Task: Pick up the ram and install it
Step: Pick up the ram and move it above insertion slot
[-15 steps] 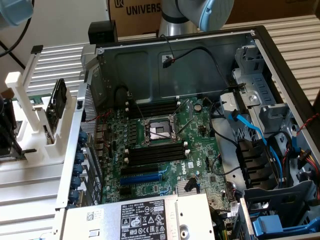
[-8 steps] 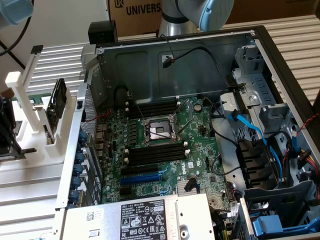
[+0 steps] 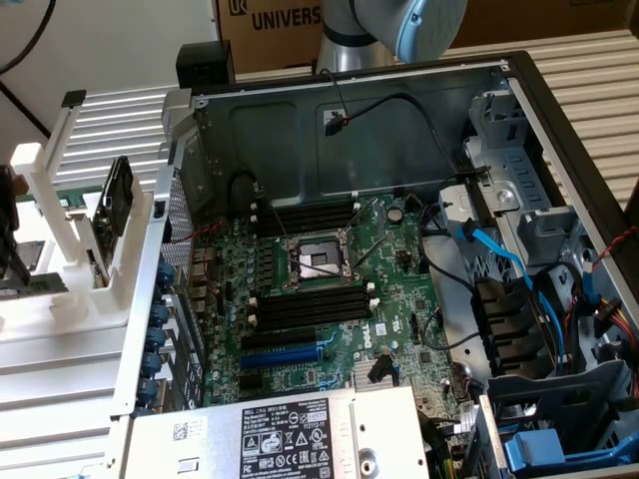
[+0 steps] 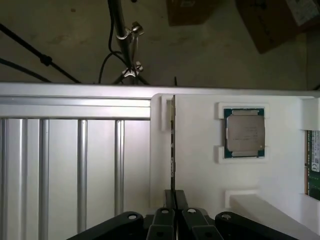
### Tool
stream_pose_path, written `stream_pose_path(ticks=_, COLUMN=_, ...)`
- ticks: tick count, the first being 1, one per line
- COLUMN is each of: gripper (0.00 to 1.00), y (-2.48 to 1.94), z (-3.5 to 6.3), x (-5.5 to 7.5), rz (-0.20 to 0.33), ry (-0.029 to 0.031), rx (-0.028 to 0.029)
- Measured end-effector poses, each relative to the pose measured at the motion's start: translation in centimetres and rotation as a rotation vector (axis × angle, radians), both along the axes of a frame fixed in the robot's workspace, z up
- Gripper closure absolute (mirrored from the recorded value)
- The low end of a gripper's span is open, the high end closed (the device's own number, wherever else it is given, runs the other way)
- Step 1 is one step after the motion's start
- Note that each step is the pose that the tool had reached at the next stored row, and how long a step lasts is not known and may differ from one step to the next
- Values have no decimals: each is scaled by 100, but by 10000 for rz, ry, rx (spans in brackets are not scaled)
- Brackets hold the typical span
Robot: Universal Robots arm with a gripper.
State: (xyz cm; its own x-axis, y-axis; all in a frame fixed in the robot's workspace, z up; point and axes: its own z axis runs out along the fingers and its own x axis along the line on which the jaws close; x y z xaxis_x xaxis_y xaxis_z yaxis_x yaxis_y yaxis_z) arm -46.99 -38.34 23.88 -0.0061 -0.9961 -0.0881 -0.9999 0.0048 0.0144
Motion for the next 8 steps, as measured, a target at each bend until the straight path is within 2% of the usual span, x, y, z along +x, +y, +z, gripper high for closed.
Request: stream_pose_path(ticks=8, gripper=88, y=49, z=295, x=0, rz=0, ry=0, rx=-250)
